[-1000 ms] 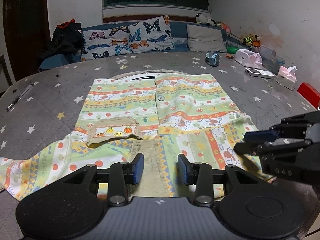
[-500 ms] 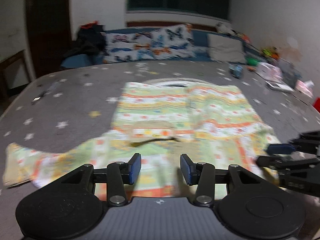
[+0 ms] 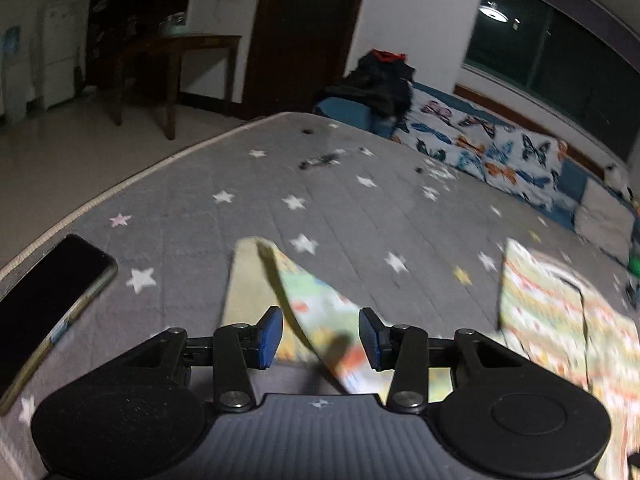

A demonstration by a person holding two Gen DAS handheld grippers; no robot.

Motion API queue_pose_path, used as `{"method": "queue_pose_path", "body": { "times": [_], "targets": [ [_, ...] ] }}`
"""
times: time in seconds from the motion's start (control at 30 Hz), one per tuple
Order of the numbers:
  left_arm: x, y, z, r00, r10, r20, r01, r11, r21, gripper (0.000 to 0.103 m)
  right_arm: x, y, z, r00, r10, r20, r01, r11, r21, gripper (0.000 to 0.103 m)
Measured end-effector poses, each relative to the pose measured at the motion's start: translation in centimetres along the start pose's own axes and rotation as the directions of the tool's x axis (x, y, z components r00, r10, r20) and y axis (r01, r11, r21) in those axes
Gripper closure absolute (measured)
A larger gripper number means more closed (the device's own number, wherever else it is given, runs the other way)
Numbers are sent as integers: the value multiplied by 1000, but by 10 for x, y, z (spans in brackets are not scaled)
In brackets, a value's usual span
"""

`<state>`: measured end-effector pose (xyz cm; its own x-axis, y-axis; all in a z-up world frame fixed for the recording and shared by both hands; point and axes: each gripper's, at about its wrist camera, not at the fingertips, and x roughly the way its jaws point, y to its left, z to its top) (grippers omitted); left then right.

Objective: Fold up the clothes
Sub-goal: 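Release the sleeve and move the left gripper toward the other sleeve, then grasp the beige sleeve with the left gripper and fold it across the shirt body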

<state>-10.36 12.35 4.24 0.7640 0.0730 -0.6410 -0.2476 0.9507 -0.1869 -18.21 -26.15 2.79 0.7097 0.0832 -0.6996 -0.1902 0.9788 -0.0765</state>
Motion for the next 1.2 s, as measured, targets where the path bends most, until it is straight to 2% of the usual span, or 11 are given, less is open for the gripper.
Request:
{"method": "queue_pose_path", "body": {
  "times": [0.3,0.4,0.5,0.57,0.63,0.77,0.83,0.93,1.0,1.07,1.2],
  "targets": [
    [33,13,25,998,45,-39,-46,999,-29,61,0,-2,-1,1000,6,1,-6,1000,9,68],
    [39,14,28,998,42,-50,-44,998,-43,69,0,-2,-1,1000,7,2,-7,1000,11,68],
    [45,16,31,997,38,-62,-42,998,-56,83,0,-2,-1,1000,7,2,-7,1000,13,68],
    [50,17,33,997,36,-69,-41,997,-65,98,0,-2,-1,1000,7,3,-7,1000,14,68],
    [54,18,34,996,34,-77,-39,996,-74,102,0,-2,-1,1000,6,4,-7,1000,14,68],
    [34,28,41,999,-34,27,37,991,-132,102,0,-3,-1,1000,8,5,-8,1000,18,68],
    [16,33,46,991,-80,103,97,981,-166,102,0,-3,-1,1000,9,5,-9,1000,19,68],
    [-18,35,47,951,-173,255,219,962,-164,102,0,-3,-1,1000,10,6,-10,1000,17,68],
    [-37,27,43,916,-239,321,277,958,-77,102,0,-3,-1,1000,11,6,-12,1000,17,68],
    [-53,12,37,887,-317,335,326,945,32,102,0,-2,-1,1000,11,5,-11,1000,14,68],
    [-81,-30,19,820,-493,290,431,866,254,102,-3,-3,2,1000,8,8,-8,1000,10,68]
  ]
}}
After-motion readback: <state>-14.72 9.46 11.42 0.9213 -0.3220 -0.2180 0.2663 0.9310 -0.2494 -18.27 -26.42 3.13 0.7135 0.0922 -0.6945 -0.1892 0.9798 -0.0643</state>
